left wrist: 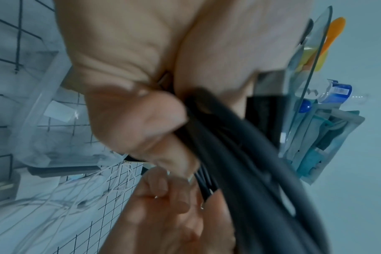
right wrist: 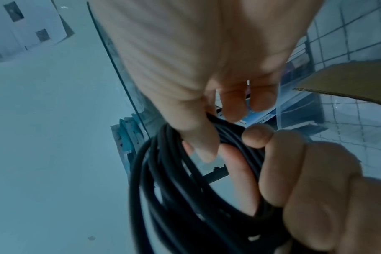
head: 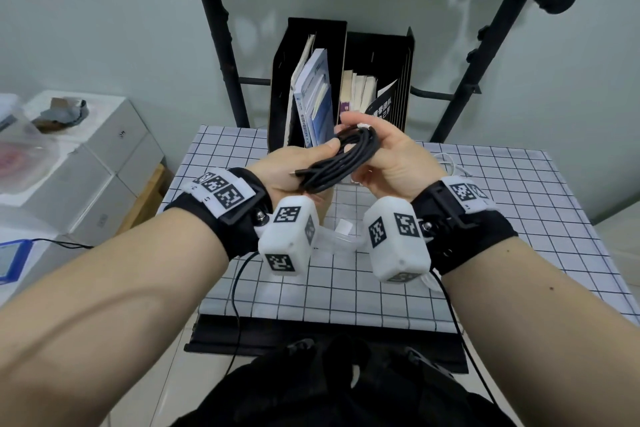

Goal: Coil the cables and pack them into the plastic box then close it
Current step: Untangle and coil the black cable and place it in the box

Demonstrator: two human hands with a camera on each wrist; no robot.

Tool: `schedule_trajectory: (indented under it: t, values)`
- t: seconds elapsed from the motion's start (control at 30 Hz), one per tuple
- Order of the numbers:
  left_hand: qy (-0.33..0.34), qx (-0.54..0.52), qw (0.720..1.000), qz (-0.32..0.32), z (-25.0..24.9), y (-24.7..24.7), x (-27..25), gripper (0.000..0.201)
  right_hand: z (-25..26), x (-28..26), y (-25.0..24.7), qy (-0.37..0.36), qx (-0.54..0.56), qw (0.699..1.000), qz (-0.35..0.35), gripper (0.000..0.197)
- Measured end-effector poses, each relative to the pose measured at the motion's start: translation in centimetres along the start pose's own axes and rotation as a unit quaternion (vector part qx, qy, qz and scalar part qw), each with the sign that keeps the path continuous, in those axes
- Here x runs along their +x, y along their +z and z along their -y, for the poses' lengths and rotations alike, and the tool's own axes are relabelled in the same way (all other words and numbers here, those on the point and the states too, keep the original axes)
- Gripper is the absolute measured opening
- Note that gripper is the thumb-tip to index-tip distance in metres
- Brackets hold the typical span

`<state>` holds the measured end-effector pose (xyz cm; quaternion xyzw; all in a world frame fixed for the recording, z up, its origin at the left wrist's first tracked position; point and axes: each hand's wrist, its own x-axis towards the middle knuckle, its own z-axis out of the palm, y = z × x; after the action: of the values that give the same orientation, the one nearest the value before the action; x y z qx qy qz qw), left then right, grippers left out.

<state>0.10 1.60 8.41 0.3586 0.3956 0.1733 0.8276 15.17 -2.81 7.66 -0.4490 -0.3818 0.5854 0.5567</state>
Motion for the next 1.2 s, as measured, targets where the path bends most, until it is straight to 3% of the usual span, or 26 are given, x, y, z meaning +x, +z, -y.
schedule_trajectory:
  t: [0.13,0.3,0.5,0.67,0.8,0.9,1.0,1.07,1.2]
  values:
    - [-0.021,-0.013,0.999,0.02,0.1,0.3,-0.1,0.033,0.3,-0.1,0.7,-0.015,0.004,1.0,-0.006,0.018]
    - [-0.029,-0.071,0.997,0.027,-0.2,0.0,0.1,0.038,-0.4,0.4,0.6,-0.018,-0.075,0.994,-0.071,0.019]
    - [0.007,-0.017,1.0,-0.012,-0.1,0.1,0.6,0.062,-0.6,1.1,0.3,0.036,-0.097,0.983,-0.149,0.02]
    - [0.067,-0.029,0.996,-0.061,0.0,0.0,0.8,0.05,-0.9,1.4,-0.2,0.097,-0.068,0.973,-0.199,0.017]
    - [0.095,0.083,0.989,-0.083,-0.2,-0.3,0.6,0.051,-1.2,1.3,-0.6,0.124,-0.076,0.962,-0.229,0.02]
    - [0.089,0.158,0.981,-0.073,-0.4,-0.7,0.2,0.039,-1.2,1.2,-0.6,0.148,-0.075,0.955,-0.246,0.02]
    - [0.131,0.231,0.962,-0.058,0.0,-1.0,0.1,0.023,-1.1,1.2,-0.4,0.172,-0.088,0.949,-0.248,0.019]
    - [0.16,0.262,0.949,-0.078,0.3,-1.1,0.0,0.023,-0.9,1.2,-0.2,0.181,-0.097,0.947,-0.245,0.02]
    - [0.163,0.225,0.957,-0.086,0.3,-1.7,0.4,0.027,-0.6,1.2,-0.3,0.194,-0.095,0.944,-0.25,0.022]
